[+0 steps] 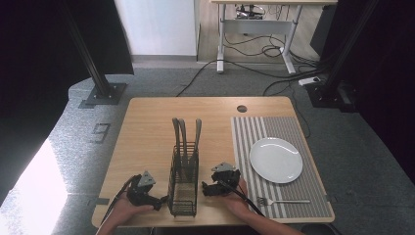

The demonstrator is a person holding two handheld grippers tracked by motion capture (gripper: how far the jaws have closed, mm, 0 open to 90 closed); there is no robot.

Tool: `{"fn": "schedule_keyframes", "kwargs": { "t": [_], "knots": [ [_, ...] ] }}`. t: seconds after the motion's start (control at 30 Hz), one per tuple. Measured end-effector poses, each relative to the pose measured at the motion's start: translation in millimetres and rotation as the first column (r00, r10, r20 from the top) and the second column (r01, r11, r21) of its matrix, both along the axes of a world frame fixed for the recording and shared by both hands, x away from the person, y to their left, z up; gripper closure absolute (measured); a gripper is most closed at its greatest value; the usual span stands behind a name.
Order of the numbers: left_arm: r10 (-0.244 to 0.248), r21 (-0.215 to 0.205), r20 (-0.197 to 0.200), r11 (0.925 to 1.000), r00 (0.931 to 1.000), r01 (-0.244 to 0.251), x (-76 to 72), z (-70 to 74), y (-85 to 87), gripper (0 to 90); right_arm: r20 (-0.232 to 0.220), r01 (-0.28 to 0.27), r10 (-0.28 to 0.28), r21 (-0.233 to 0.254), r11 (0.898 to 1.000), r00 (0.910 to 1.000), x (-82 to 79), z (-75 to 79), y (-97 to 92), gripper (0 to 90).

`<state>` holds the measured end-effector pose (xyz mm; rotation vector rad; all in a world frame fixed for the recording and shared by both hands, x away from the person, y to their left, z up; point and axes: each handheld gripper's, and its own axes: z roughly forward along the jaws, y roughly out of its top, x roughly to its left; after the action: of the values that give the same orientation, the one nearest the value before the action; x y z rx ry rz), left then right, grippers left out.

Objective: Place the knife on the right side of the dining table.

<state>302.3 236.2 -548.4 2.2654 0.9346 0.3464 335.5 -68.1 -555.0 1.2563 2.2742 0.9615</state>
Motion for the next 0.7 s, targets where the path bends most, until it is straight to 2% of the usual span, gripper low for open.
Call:
{"fn": "schedule_keyframes", "kwargs": {
  "t": [0.43, 0.57, 0.7],
  "knots": [
    [-0.015, 0.002, -0.005, 0.9999, 0.9999, 0.015, 6.3, 0.3, -2.5, 0.0, -0.006, -0.014, 0.014, -0.004, 1.000, 0.9999, -1.4, 1.2, -0.9, 1.7],
    [-0.010, 0.000, -0.002, 0.9999, 0.9999, 0.010, 4.6, 0.1, -1.3, 0.0, 0.001, -0.014, 0.014, -0.004, 1.000, 0.9999, -2.8, 1.8, 0.8, 4.9],
    [-0.004, 0.003, -0.003, 1.0000, 1.0000, 0.004, 1.1, 0.3, 0.3, 0.0, -0.012, -0.010, 0.010, -0.004, 1.000, 0.9999, -2.8, 4.5, 2.0, 10.9]
  ]
}}
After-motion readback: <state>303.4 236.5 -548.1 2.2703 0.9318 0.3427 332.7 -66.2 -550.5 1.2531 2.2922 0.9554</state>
